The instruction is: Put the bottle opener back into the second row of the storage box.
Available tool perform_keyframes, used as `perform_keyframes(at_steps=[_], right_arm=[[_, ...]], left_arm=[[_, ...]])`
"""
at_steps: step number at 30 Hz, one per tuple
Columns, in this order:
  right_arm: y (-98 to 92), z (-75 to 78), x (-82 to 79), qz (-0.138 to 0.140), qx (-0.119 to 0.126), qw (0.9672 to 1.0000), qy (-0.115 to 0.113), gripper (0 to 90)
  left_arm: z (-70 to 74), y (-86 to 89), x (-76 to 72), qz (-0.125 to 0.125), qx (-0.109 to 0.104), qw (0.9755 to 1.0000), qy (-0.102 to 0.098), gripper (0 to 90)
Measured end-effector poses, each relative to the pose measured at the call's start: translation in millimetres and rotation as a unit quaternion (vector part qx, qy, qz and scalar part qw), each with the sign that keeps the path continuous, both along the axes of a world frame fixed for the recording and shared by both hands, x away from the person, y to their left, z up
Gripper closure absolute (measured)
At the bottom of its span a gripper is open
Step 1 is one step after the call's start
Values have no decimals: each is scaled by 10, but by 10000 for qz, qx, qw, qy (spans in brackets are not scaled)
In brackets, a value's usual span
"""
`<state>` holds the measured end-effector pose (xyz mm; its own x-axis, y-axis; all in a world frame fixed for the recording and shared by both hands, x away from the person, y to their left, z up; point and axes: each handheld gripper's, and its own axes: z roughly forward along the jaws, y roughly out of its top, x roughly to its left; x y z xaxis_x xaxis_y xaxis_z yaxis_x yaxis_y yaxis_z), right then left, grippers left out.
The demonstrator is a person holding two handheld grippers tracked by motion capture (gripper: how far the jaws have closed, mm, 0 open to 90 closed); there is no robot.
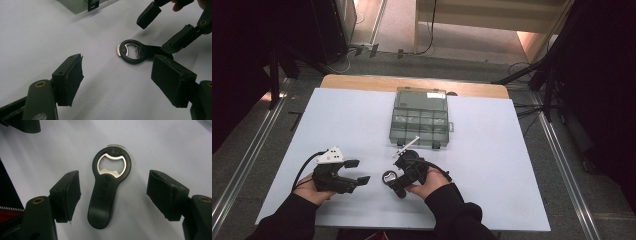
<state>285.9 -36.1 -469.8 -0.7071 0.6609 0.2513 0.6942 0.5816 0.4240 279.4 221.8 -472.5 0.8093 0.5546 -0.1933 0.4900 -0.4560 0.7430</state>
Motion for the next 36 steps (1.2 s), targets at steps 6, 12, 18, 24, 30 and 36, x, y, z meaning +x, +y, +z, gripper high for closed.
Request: perform_keyframes(at_steps=[6,12,18,24,30,36], right_arm=[[60,-6,9,-52,-192,9996,205,307],[124,-32,12,-136,-419,9983,369,336],[186,-83,-1,-130,-686,9969,368,362],[232,-79,-29,-218,-828,9958,320,381],[279,-81,-67,-305,-1021,9942,166,473],[274,-81,-80,-326,-1126,9931,25,593]], left_arm=[[-1,1,2,-2,2,10000,4,251],[-1,3,2,7,0,10000,-3,251],[1,5,3,12,5,10000,-5,251],[1,5,4,19,13,10000,-16,251],[-1,2,5,15,2,10000,-6,251],[-2,1,6,11,9,10000,-4,251]])
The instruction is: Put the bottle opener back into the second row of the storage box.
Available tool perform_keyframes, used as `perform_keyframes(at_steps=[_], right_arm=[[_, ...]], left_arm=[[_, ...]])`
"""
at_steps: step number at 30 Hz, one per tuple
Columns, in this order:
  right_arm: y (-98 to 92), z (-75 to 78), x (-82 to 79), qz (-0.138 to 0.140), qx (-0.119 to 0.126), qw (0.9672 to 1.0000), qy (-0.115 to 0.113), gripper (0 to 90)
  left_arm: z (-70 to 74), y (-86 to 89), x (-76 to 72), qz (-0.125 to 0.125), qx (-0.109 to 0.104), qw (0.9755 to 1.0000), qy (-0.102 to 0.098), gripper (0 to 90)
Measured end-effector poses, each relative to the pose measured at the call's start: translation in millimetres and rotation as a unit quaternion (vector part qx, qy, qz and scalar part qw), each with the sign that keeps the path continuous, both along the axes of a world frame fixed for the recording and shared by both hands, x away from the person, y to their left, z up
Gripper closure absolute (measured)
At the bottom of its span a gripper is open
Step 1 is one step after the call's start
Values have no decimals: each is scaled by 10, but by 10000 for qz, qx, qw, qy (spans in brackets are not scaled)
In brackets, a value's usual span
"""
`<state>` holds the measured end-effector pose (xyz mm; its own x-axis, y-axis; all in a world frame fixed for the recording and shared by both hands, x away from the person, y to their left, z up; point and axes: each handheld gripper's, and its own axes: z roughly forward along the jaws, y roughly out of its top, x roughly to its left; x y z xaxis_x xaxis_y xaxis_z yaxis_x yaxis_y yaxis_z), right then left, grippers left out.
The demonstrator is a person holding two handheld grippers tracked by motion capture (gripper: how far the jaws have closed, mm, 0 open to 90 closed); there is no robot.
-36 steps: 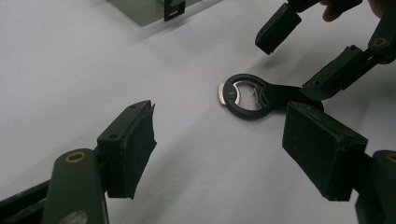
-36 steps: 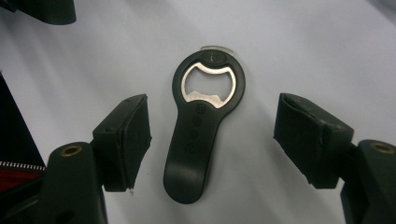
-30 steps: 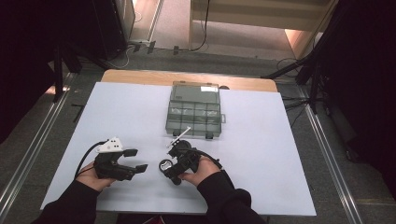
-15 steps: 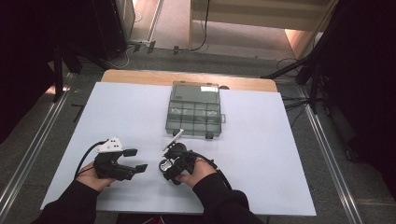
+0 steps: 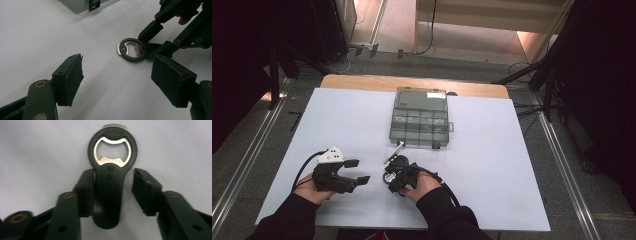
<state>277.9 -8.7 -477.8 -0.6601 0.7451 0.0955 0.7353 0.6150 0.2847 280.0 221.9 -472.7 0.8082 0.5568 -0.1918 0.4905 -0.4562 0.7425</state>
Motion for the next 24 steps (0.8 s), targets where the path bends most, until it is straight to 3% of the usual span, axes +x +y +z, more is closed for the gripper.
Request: perform_keyframes(at_steps=[3,5,13,17,24], right_arm=[[-27,2,13,42,-24,10000,-27,651],[-45,2,22,195,-7,9998,-28,656],[-85,6,58,357,102,9993,50,661],[-134,13,103,322,313,9987,257,662],[-202,61,125,366,574,9973,264,665]], left_arm=[[0,-1,0,1,-2,10000,1,251],[-1,-1,1,4,0,10000,7,252],[3,4,0,12,-3,10000,-10,251],[2,4,0,13,-10,10000,-10,252],[3,5,0,17,-8,10000,-11,251]])
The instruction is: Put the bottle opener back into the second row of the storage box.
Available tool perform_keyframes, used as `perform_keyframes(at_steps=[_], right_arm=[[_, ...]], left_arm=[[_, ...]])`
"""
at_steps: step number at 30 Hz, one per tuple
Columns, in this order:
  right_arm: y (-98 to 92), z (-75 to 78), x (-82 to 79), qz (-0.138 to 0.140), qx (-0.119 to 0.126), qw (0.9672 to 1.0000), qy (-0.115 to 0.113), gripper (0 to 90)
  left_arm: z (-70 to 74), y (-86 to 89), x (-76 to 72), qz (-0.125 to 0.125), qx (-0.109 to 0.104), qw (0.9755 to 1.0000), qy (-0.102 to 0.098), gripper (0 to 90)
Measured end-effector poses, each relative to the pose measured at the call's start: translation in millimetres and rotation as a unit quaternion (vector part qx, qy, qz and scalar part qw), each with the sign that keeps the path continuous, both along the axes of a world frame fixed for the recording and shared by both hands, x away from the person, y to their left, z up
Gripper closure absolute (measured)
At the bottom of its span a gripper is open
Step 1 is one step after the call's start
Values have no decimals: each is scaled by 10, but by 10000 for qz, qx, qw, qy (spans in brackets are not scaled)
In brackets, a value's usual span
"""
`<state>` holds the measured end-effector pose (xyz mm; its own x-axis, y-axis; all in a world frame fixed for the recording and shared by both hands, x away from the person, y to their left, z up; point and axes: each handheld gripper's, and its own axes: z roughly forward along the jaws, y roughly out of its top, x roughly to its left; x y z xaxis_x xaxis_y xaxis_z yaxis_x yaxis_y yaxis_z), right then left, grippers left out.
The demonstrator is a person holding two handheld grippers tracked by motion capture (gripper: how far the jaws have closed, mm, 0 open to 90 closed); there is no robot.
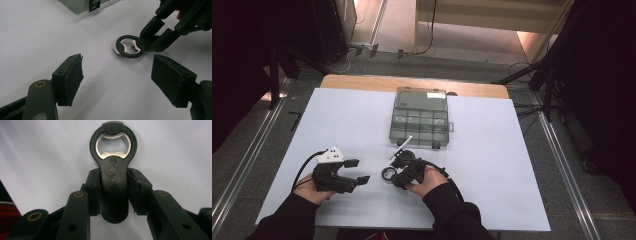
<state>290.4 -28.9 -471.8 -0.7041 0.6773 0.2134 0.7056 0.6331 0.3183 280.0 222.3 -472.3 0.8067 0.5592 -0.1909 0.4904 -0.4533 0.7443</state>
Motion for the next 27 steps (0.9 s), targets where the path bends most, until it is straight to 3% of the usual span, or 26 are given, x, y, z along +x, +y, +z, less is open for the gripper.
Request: perform_keyframes(at_steps=[21,27], right_arm=[[-140,70,-3,-44,245,9997,-49,666],[-224,118,-8,89,425,9990,-139,665]], left_arm=[[0,0,0,1,-6,10000,0,252],[0,-1,0,-1,-2,10000,1,251]])
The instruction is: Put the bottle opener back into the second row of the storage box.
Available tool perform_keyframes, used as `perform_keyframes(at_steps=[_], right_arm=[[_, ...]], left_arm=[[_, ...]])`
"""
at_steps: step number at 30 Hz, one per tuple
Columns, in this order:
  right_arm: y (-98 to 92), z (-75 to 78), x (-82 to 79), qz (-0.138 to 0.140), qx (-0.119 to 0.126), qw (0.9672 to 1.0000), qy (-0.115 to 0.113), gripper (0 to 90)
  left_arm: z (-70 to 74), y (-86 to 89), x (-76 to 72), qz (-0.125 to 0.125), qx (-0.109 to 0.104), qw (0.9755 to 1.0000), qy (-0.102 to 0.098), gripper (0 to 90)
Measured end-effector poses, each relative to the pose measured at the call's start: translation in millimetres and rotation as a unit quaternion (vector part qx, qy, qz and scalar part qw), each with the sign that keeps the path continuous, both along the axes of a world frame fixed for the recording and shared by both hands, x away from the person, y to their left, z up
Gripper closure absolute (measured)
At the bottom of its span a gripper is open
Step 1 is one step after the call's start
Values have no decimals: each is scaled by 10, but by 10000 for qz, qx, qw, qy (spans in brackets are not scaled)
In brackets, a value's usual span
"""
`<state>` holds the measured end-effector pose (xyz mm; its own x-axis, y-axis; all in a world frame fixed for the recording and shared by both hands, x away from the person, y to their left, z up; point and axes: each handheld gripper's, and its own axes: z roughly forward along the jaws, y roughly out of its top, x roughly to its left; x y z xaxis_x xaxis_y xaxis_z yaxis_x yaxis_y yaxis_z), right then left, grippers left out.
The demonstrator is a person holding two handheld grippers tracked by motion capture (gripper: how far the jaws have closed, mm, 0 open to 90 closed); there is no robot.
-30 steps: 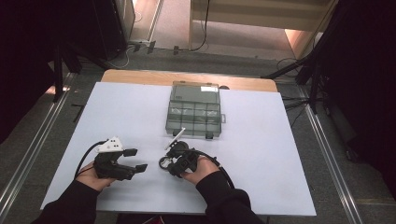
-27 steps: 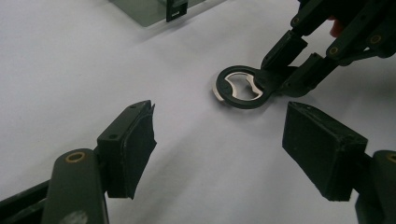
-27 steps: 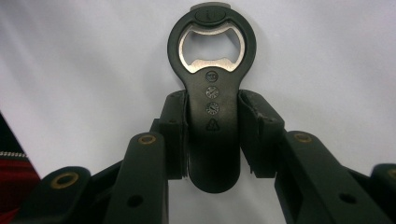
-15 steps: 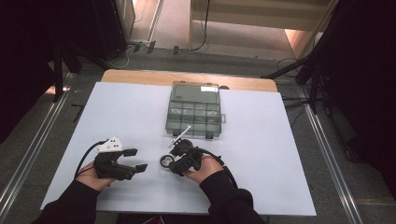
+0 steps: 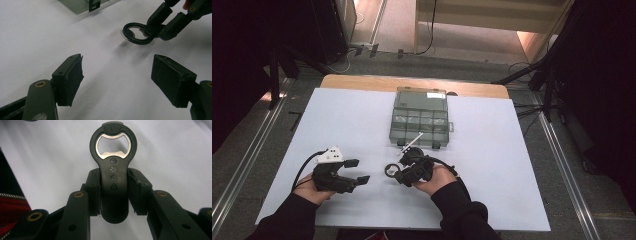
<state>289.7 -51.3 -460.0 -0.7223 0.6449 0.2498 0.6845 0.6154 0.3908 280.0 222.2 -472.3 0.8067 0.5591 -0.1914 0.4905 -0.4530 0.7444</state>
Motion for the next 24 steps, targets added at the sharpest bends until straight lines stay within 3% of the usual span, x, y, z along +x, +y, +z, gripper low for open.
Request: perform_keyframes(at_steps=[13,19,24], right_arm=[[-185,58,14,341,126,9993,-117,666],[-273,100,37,426,190,9984,-320,666],[-363,118,78,485,238,9981,-307,666]], left_arm=[[0,0,0,0,4,10000,0,252],[0,0,1,8,-5,10000,8,251],[0,0,1,10,-8,10000,10,252]])
